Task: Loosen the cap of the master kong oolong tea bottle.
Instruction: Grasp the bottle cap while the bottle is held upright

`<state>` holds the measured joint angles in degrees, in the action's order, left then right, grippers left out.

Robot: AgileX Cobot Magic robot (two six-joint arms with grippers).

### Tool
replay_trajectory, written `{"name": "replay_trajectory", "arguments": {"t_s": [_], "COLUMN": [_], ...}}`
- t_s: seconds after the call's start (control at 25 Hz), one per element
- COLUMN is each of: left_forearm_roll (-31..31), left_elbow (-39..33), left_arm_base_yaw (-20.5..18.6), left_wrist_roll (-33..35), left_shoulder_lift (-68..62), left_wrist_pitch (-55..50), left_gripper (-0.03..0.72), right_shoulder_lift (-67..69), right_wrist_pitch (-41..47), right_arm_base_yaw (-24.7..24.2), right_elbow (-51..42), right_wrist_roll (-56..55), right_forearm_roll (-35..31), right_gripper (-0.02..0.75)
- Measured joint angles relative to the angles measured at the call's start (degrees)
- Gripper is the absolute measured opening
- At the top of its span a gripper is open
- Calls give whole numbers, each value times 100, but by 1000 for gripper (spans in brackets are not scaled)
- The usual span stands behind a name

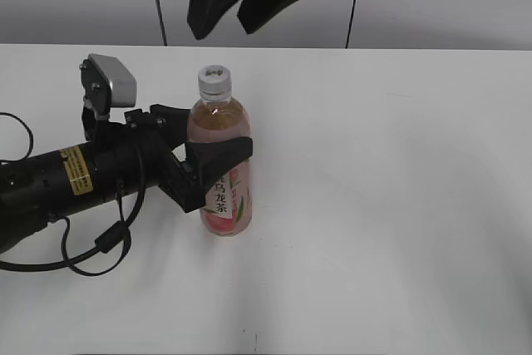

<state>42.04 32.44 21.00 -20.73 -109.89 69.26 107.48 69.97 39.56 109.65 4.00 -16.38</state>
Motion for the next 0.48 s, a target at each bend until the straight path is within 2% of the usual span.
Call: {"name": "replay_trajectory", "arguments": {"t_s": [0.28,0.48], "left_forearm_roll": [5,10], "left_elbow": [0,0], "left_arm_base_yaw": [0,0], "left_wrist_roll": [0,0], "left_shoulder_lift": [0,0], "left_wrist_pitch": [0,0], "left_gripper": [468,468], "right_shoulder_lift": [156,298], "right_wrist_pitch": [5,6], "right_arm_base_yaw": [102,420], "right_elbow": [398,402], "right_wrist_roll": [-892,-1082], "right_forearm_roll": [-13,118], "right_gripper": [424,425]}}
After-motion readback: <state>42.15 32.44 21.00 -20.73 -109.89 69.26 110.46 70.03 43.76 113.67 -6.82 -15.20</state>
